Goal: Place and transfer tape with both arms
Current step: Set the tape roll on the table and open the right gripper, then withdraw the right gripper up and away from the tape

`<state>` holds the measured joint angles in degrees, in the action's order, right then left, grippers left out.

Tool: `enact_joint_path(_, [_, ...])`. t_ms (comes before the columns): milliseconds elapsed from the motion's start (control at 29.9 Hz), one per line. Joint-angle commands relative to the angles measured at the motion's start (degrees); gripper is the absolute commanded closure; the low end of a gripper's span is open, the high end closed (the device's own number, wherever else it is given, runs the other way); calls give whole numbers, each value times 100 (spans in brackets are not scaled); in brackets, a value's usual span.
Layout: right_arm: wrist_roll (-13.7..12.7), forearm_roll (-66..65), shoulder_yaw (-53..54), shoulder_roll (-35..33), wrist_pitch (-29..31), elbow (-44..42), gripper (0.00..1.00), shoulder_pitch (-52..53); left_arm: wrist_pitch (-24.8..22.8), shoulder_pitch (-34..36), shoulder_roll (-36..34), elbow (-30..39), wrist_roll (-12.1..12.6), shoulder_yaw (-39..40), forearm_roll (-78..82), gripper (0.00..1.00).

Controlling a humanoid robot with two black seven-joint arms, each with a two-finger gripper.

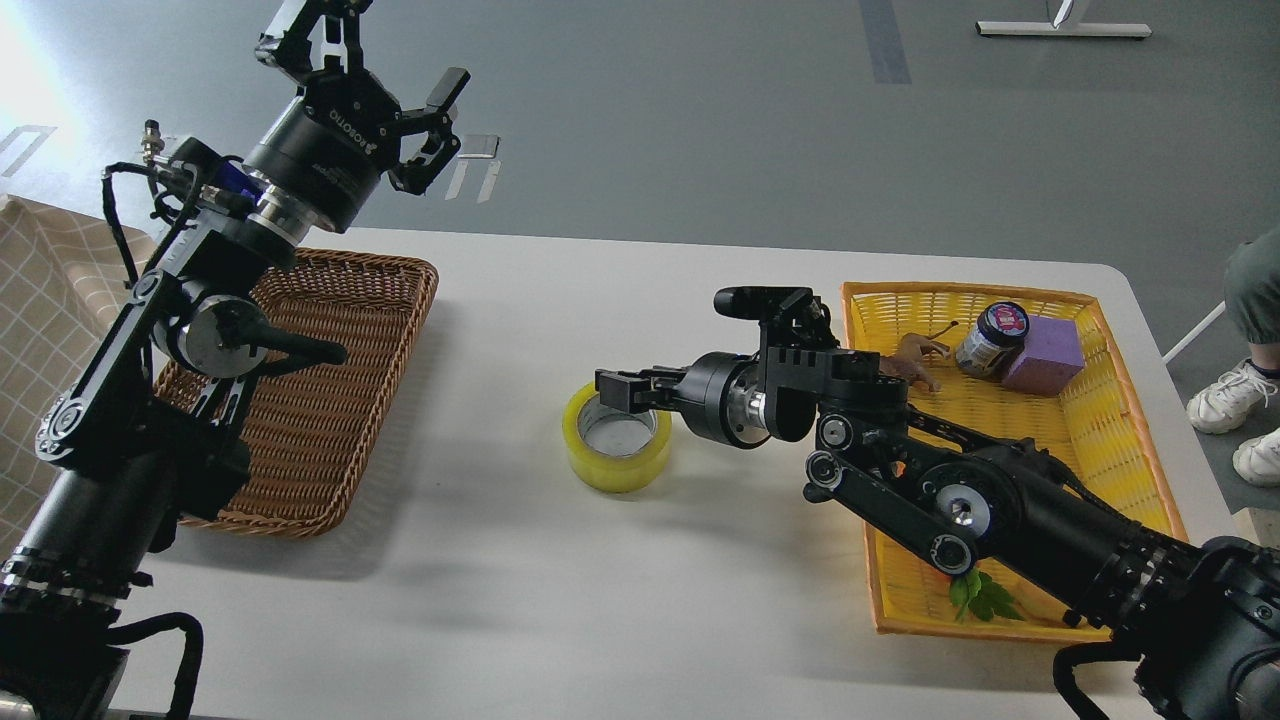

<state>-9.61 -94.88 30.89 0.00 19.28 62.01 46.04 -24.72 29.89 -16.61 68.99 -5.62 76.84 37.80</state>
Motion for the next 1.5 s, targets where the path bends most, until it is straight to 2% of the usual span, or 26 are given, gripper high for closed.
enact_joint_path(0, [-14,14,171,0,-38,162,0,1,-7,0,0,0,0,-11,8,2])
enact_joint_path(368, [-6,66,953,0,15,1075,0,-25,54,0,-17,0,17,-108,113,2])
enact_joint_path(535, [21,874,1147,-869,94,1577,0,-60,63,-9,-17,0,0,-90,87,2])
enact_joint_path(668, [152,1805,1428,-1764,94,1937,0,-139,90,-9,-9,0,0,-99,78,2])
enact_joint_path(768, [345,2026,1910,-2011,103,2086,0,-393,116,-9,-35,0,0,-117,87,2])
enact_joint_path(869, [617,2245,2735,-2091,347,2236,0,-850,133,0,-17,0,9,-117,69,2])
enact_joint_path(969, [741,2430,3456,-2083,786,2289,0,-1149,125,-9,-9,-9,9,-108,69,2])
enact_joint_path(1069, [873,2807,4169,-2030,872,2289,0,-1422,125,-27,27,-9,0,-117,87,2])
enact_joint_path(1303, [996,3827,5031,-2030,872,2280,0,-1616,151,-62,71,-9,-9,-169,122,2])
enact_joint_path(1470, [1040,3890,5568,-1986,872,2245,0,-1721,151,-62,88,9,-97,-196,403,2])
